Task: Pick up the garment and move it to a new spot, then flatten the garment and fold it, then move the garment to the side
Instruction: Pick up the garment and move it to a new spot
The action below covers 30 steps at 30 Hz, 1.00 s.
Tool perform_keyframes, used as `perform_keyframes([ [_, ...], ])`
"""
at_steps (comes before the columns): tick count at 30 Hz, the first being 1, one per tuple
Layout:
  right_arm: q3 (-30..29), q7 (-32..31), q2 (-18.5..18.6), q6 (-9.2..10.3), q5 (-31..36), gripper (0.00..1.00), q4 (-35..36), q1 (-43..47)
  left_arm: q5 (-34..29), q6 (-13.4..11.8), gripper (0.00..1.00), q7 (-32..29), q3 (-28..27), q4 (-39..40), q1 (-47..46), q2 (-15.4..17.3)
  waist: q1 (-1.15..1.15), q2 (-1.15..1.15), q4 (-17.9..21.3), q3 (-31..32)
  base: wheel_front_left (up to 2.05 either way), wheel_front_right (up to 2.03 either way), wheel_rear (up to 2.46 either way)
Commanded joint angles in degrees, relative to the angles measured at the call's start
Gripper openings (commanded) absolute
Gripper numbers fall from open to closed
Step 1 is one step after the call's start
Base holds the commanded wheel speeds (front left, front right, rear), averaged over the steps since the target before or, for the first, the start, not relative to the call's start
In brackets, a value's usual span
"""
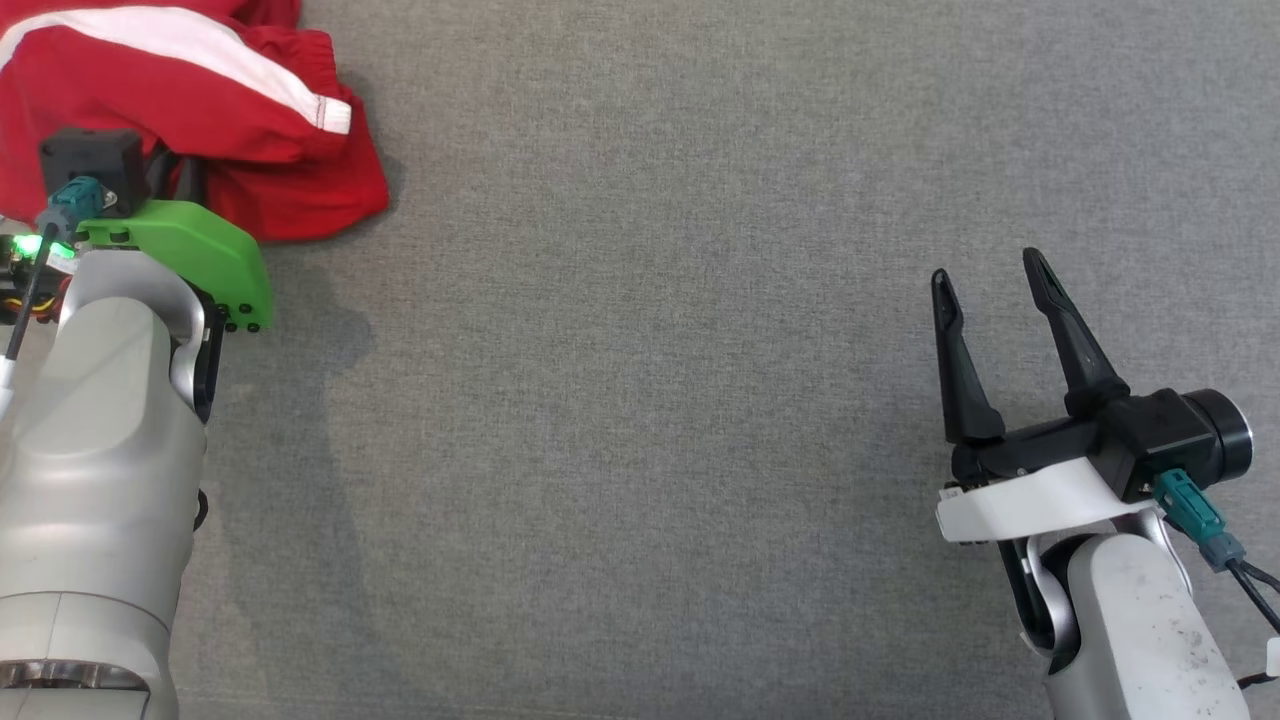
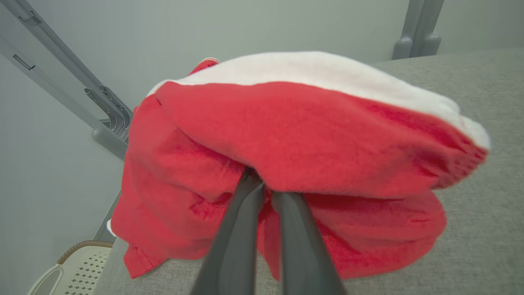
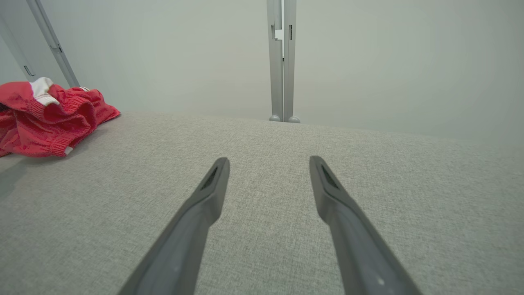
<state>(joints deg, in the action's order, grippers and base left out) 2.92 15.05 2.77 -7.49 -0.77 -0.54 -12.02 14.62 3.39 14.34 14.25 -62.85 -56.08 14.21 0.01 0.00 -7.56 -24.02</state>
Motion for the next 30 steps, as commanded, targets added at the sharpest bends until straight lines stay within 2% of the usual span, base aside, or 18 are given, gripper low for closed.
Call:
perform_keyframes([
  [1,0.01,0.2,0.2,-0.01,-0.59,1.0,-0.29,0.24,0.13,0.25,0.0,0.54,-0.12,1.03,0.86,0.37,-0.01,0.0,-0.54,1.96,0.0,0.0,0.0],
  [10,-0.46,0.2,0.19,-0.01,-2.83,1.0,-1.4,2.88,-1.02,0.37,0.0,0.92,0.22,13.53,6.23,0.14,-0.01,0.0,-0.94,9.46,0.0,0.0,0.0],
  [16,-1.19,0.2,0.2,0.0,-4.23,1.0,-1.81,4.88,-1.94,0.22,0.0,0.93,1.82,22.73,10.41,-1.57,-0.01,0.0,0.49,13.68,0.0,0.0,0.0],
  [23,-1.11,0.2,0.19,-0.01,-5.26,1.0,-2.05,6.15,-2.01,-0.14,0.0,-0.87,5.6,30.81,15.04,-5.98,-0.01,0.0,4.97,16.0,0.0,0.0,0.0],
  [30,-1.01,0.2,0.18,-0.01,-6.19,1.0,-1.72,5.23,-0.45,-1.58,0.0,-1.7,9.61,32.41,18.74,-10.16,-0.01,0.0,11.91,14.02,0.0,0.0,0.0],
])
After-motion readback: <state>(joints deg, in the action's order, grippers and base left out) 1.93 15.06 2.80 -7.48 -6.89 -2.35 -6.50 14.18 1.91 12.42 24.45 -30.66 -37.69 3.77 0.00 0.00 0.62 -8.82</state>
